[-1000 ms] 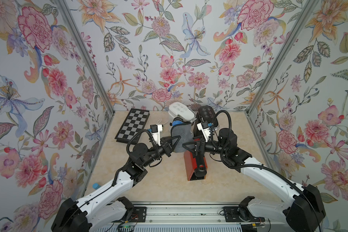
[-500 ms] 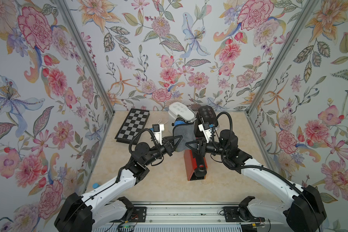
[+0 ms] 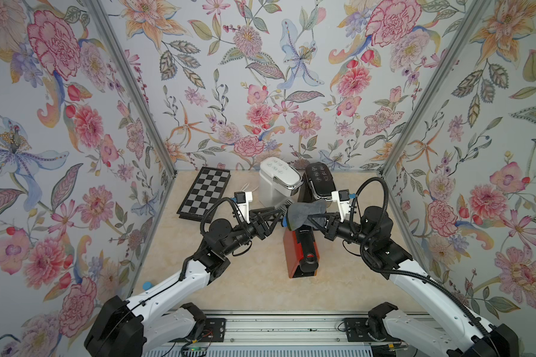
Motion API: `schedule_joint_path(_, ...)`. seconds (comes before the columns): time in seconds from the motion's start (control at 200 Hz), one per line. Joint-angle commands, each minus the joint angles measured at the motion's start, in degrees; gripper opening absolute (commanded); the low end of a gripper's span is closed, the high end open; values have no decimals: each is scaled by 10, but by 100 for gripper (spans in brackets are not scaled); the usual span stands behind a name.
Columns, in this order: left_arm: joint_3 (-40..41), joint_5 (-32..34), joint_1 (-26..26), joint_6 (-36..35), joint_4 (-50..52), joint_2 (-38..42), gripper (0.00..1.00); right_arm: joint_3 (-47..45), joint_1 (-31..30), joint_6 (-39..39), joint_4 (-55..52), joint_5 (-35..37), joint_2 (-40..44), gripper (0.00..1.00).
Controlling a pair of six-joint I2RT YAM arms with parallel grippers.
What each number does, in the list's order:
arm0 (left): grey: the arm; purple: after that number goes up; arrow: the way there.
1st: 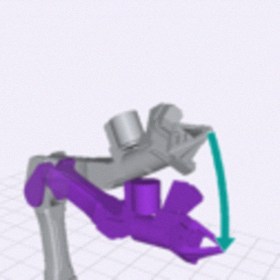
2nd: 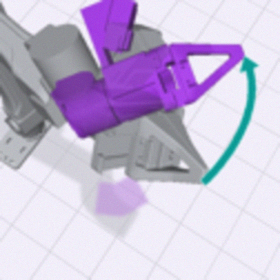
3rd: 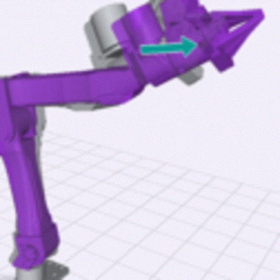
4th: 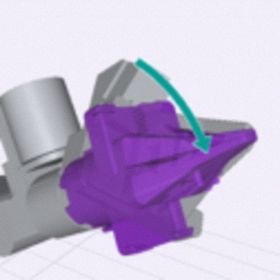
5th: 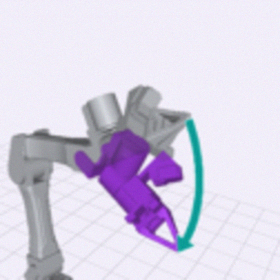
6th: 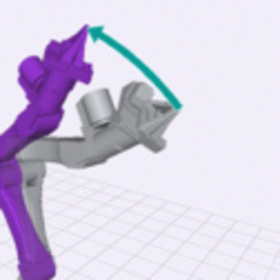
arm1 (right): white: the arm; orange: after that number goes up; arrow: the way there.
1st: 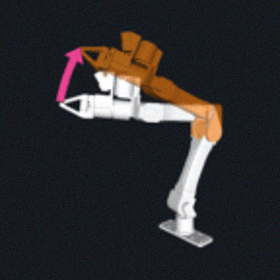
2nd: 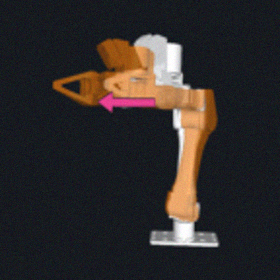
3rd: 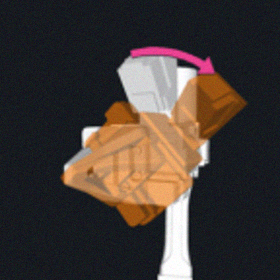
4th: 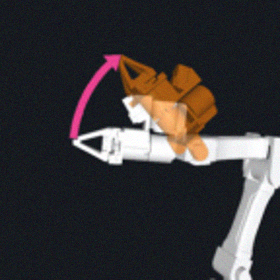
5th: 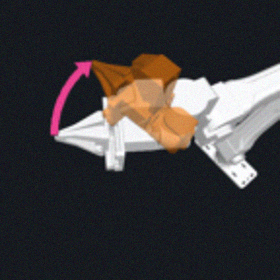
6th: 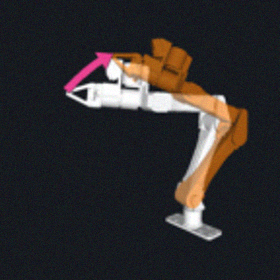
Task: Wipe the surface of a coffee machine
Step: Pick up the cleaning item at the center of the board, then wipe the dirt from the surface of the coffee machine.
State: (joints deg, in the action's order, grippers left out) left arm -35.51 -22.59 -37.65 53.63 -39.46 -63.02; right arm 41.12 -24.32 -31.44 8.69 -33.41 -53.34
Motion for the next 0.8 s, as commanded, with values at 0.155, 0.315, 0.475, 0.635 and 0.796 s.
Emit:
schedule_joint_path(0.155, 24, 8, 6, -1, 8, -20, 57, -11, 102, 67, -166, 100, 122, 0)
schedule_joint_path(0.315, 44, -16, 4, 13, -20, -47, 57, 6, 114, 97, -261, 160, 142, 0)
schedule_joint_path(0.475, 57, -18, -6, 14, -20, -72, 57, -14, 113, 107, -307, 173, 116, 0)
schedule_joint_path(0.635, 61, -20, -30, 15, -23, -110, 58, -38, 104, 114, -307, 145, 91, 0)
schedule_joint_path(0.796, 63, -25, -42, 30, -57, -152, 61, -14, 61, 136, -297, 108, 101, 0)
